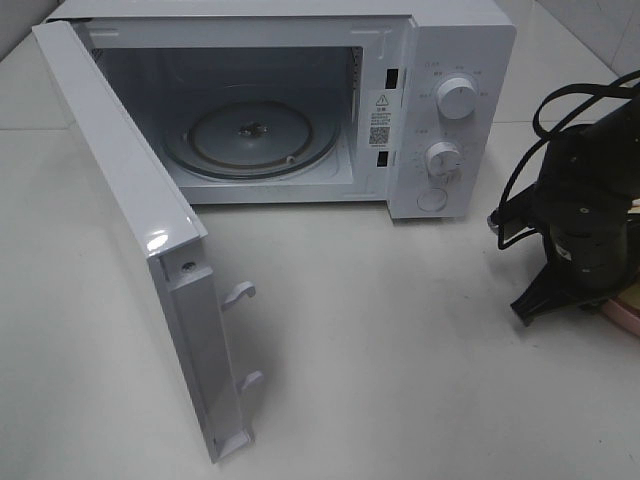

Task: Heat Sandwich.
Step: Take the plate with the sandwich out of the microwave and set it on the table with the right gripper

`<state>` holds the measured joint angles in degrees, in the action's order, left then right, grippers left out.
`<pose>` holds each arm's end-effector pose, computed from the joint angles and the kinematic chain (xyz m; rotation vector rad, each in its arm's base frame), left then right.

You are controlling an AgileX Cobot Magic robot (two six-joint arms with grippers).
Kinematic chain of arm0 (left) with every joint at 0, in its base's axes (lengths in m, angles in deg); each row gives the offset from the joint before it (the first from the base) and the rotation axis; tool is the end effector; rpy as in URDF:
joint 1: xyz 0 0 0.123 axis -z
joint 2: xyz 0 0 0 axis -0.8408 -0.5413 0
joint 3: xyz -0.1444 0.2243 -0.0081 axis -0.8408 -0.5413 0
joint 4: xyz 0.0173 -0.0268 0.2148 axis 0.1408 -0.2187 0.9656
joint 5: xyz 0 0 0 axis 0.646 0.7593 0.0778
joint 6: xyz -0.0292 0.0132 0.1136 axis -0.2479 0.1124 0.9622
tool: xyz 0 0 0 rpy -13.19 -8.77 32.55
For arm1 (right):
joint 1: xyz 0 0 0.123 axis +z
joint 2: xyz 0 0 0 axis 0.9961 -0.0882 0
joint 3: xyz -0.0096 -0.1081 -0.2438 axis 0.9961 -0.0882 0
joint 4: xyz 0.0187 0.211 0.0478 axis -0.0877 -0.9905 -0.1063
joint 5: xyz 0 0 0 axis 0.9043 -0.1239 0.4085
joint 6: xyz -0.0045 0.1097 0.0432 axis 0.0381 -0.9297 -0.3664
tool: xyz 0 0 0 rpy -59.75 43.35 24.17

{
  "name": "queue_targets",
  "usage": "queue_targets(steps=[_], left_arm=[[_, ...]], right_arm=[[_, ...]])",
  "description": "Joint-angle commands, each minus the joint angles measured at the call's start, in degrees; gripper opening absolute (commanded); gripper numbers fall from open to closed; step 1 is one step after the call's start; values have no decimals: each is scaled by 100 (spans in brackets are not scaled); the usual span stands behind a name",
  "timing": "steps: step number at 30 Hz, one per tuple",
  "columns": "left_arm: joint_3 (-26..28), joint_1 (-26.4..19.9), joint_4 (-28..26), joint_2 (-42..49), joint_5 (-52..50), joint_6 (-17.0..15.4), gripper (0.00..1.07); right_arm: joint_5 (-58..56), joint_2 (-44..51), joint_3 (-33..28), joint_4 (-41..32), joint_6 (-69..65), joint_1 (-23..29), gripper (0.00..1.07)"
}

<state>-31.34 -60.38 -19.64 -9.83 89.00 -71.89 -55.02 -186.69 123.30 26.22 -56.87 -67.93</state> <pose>0.0077 -0.0035 0.2501 -0.0432 2.0177 -0.0045 0.2890 0.0298 0.0813 -0.4687 2.8545 -0.7070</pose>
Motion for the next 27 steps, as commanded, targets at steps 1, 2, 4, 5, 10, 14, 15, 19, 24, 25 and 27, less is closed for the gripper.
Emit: queue_targets(steps=[1, 2, 4, 5, 10, 14, 15, 19, 24, 25, 27], left_arm=[[-17, -11, -23, 143, -6, 11, 101], [-17, -11, -23, 143, -6, 11, 101], [-17, -11, -23, 143, -6, 11, 101], [-17, -11, -23, 143, -6, 11, 101], [-17, -11, -23, 143, -6, 11, 101], [-17, -11, -23, 143, -6, 11, 101], [-17, -11, -23, 143, -6, 11, 101], [-17, -11, -23, 143, -6, 11, 101], [-17, -11, -23, 143, -6, 11, 101], [-17, -11, -23, 143, -6, 11, 101], [-17, -11, -23, 143, -6, 11, 101]], right_arm=[[-126, -6, 17, -23, -46, -34, 28], [-143, 74, 17, -40, -23, -34, 35], [-143, 183, 17, -109, 46, -34, 40], [-143, 183, 17, -109, 46, -34, 40], [-195, 481, 17, -539, 573, -34, 51], [-367, 963, 17, -1301, 1312, -34, 59], [-367, 963, 17, -1301, 1312, -34, 59], [-510, 1490, 17, -1988, 2045, -34, 69], [-670, 2057, 17, -2555, 2492, -34, 83], [-670, 2057, 17, -2555, 2492, -34, 83], [-791, 2338, 17, -2756, 2624, -34, 84]])
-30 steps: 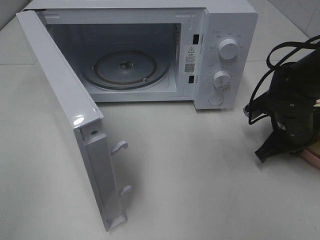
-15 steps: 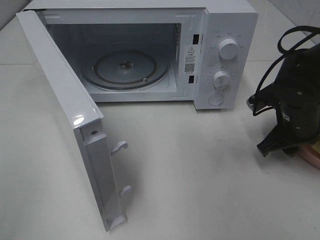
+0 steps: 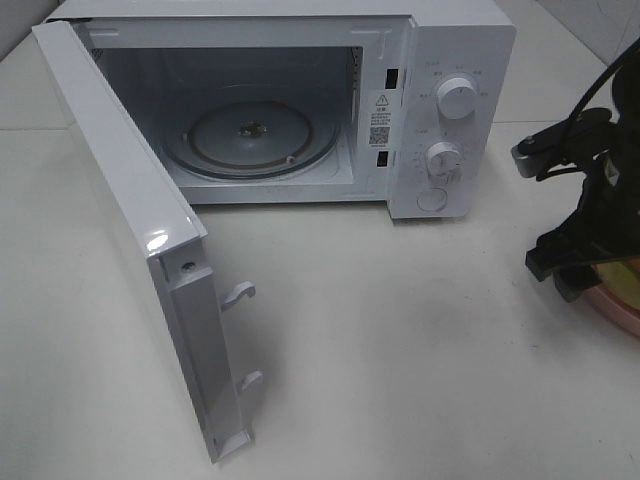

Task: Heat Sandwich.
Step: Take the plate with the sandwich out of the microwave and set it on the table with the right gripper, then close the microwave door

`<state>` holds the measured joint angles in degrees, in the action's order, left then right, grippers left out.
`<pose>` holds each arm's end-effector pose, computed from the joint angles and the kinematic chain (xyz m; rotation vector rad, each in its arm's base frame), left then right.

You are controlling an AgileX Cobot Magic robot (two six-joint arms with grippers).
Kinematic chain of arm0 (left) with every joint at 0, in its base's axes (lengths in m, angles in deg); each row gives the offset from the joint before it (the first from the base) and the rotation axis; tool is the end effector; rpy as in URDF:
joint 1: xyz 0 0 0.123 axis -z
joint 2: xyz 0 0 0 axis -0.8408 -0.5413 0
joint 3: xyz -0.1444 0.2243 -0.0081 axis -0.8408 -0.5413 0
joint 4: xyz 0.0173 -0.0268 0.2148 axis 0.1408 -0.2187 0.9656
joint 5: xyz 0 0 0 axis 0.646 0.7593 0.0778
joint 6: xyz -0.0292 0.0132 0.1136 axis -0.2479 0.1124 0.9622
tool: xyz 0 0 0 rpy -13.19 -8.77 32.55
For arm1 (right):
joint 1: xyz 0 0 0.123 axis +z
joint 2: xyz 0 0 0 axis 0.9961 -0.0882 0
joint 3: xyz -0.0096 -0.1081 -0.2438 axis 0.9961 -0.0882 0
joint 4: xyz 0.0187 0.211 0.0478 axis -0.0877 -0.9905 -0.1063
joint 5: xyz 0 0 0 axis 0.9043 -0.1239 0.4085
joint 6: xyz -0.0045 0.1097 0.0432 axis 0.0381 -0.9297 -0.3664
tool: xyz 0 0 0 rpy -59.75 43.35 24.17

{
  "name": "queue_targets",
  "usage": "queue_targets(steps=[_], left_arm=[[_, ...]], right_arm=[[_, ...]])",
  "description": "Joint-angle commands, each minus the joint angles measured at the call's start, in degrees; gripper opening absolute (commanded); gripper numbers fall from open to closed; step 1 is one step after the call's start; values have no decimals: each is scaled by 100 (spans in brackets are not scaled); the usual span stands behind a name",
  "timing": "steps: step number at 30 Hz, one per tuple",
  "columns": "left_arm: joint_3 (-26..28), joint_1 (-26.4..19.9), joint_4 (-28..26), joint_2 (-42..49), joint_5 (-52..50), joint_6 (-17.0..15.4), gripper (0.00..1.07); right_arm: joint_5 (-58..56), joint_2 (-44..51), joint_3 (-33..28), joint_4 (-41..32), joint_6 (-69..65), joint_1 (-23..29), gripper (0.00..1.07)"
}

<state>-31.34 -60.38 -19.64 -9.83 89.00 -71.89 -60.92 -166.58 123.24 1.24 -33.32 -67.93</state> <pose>0.0077 -0.0035 0.2501 -0.0432 2.0177 -0.0045 0.2577 0.0420 0.1645 -0.4313 2.8415 -0.3969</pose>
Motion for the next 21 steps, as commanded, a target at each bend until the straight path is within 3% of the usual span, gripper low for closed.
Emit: queue_targets(steps=[1, 21], left_arm=[[-17, -11, -23, 143, -6, 11, 101], [-17, -11, -23, 143, -6, 11, 101]], right_arm=[[-315, 613, 23, -458, 361, -34, 83], [-1587, 3071, 23, -1432, 900, -34, 76]])
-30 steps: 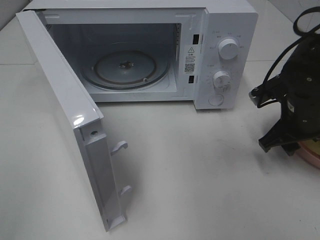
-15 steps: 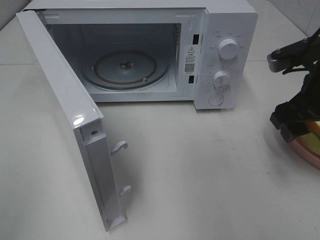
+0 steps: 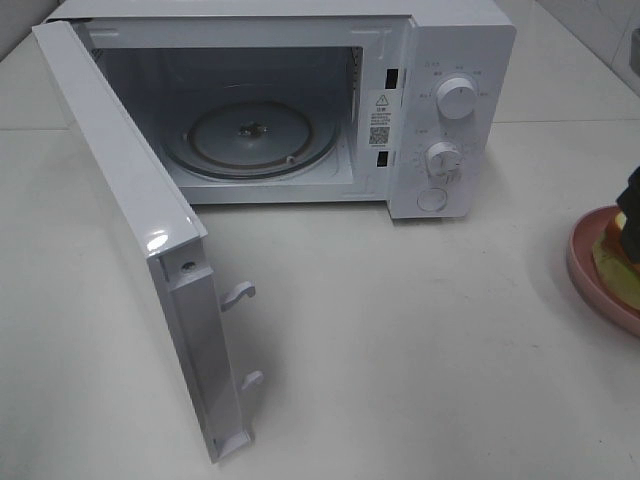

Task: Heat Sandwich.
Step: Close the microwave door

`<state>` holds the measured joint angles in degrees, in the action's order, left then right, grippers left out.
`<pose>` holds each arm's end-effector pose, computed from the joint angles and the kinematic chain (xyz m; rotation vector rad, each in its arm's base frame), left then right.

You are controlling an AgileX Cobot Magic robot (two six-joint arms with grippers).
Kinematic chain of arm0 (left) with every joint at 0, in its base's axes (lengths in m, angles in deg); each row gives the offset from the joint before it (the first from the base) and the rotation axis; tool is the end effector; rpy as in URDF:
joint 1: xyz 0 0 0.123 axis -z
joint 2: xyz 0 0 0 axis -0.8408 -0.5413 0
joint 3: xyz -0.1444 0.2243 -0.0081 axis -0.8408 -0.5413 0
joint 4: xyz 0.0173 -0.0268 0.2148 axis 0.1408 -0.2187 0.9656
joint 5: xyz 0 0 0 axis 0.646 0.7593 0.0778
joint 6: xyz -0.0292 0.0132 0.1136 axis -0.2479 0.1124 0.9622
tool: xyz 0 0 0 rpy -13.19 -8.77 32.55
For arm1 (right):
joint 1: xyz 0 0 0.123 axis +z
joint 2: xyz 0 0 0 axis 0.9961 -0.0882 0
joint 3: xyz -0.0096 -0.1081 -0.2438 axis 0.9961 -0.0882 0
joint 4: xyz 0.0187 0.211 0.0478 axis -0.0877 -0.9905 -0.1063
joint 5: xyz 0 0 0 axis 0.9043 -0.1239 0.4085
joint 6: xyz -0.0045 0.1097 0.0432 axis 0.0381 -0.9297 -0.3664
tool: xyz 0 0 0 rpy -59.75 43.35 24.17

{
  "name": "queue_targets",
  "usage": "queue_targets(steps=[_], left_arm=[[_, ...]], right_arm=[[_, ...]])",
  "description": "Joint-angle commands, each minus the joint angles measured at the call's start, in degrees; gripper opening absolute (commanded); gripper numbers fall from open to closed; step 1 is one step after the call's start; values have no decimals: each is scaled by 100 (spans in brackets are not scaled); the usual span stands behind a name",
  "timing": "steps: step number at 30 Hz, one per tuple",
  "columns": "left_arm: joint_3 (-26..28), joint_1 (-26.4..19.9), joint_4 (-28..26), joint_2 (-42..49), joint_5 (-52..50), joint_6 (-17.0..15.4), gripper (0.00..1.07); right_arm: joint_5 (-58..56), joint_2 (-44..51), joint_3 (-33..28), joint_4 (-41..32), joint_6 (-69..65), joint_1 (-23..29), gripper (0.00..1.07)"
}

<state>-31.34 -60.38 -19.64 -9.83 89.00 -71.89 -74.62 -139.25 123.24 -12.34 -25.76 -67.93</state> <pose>0.0077 -0.0035 0.2501 -0.0432 2.0177 -0.0045 0.1832 0.0345 0.2591 -0.2851 2.6986 -0.1393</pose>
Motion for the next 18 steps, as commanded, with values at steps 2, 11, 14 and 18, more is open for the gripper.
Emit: queue_targets(steps=[2, 11, 14, 18], left_arm=[[-17, -11, -23, 143, -6, 11, 101], [-17, -11, -23, 143, -6, 11, 101], [-17, -11, -23, 143, -6, 11, 101], [-17, -11, -23, 143, -6, 11, 101]], right_arm=[[-258, 447, 23, -97, 143, -34, 76], [-859, 1868, 23, -109, 189, -34, 76], [-1043, 2320, 23, -97, 218, -34, 76], [-1060, 2956, -92, -80, 229, -34, 76]])
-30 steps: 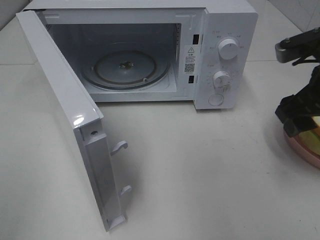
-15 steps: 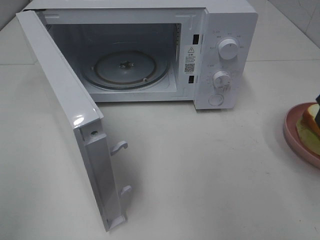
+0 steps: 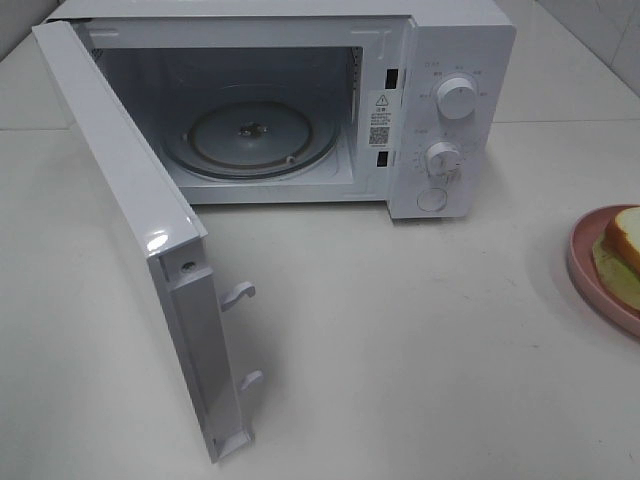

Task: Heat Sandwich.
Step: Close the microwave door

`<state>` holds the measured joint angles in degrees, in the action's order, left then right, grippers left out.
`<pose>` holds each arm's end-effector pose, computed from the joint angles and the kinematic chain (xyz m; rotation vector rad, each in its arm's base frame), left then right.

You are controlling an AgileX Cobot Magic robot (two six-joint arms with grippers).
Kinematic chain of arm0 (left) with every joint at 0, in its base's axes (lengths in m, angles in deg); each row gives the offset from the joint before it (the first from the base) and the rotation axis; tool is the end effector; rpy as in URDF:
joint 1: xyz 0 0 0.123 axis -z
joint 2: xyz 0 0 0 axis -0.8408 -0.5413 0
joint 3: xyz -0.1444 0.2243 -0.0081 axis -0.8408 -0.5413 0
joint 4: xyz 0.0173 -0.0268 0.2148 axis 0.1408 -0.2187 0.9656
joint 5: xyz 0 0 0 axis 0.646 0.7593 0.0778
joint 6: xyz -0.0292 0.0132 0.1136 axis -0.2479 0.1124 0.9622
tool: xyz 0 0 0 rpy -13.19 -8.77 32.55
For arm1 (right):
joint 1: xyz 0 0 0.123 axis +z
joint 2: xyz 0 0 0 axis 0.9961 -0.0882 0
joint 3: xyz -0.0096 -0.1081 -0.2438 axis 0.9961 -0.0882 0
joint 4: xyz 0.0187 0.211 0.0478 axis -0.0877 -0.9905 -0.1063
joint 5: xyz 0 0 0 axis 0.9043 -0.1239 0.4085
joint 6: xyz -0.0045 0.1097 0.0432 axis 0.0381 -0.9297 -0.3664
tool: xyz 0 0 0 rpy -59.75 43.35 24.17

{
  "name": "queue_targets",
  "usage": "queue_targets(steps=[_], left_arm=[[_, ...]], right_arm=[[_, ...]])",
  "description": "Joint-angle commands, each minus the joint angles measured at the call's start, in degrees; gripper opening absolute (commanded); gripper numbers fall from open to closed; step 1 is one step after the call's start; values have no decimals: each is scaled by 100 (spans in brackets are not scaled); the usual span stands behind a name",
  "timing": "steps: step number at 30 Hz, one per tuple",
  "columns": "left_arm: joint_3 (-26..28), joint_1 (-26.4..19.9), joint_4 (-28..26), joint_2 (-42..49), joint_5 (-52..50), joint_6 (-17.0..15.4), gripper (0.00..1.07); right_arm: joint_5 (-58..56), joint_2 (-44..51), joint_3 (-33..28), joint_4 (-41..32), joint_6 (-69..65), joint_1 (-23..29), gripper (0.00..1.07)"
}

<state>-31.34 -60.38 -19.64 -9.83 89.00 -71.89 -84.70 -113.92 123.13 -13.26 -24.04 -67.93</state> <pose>0.0077 -0.0035 0.2501 -0.0432 2.0177 -0.0045 0.0960 0.0076 0.3106 -0.2165 2.4507 -0.0653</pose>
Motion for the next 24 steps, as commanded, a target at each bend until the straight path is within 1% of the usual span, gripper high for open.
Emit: queue_targets(steps=[1, 3, 4, 5, 8, 9, 10, 11, 13, 14, 17, 18, 23, 24], left_arm=[[-17, -11, -23, 143, -6, 11, 101], [-17, -11, -23, 143, -6, 11, 101], [-17, -11, -23, 143, -6, 11, 101], [-17, -11, -23, 143, -6, 11, 101], [-17, -11, -23, 143, -6, 11, 101], [-17, -11, -23, 143, -6, 11, 101], [-17, -11, -23, 143, -6, 11, 101], [-17, -11, -23, 143, -6, 11, 101], [-17, -11, -23, 143, -6, 11, 101], [-17, -11, -23, 143, -6, 11, 101], [-17, -11, -23, 143, -6, 11, 101], [-17, -11, -23, 143, -6, 11, 101], [-17, -11, -23, 143, -6, 11, 101], [-17, -11, -23, 143, -6, 11, 101]], right_arm=[[-52, 561, -160, 34, 57, -34, 76], [-46, 922, -332, 46, 80, -34, 76], [-46, 922, -332, 46, 80, -34, 76], [-17, 1278, -561, 46, 86, -34, 76], [11, 1719, -900, 46, 120, -34, 76], [11, 1719, -900, 46, 120, -34, 76], [92, 2017, -1112, 46, 120, -40, 76], [138, 2126, -1180, 23, 120, -80, 76], [338, 2475, -1404, -11, 149, -327, 76], [338, 2475, -1404, -11, 149, -327, 76], [533, 2773, -1599, -97, 223, -619, 76], [619, 2962, -1713, -183, 304, -791, 76], [733, 3237, -1925, -327, 292, -963, 76], [808, 3409, -2097, -447, 292, -1020, 76]])
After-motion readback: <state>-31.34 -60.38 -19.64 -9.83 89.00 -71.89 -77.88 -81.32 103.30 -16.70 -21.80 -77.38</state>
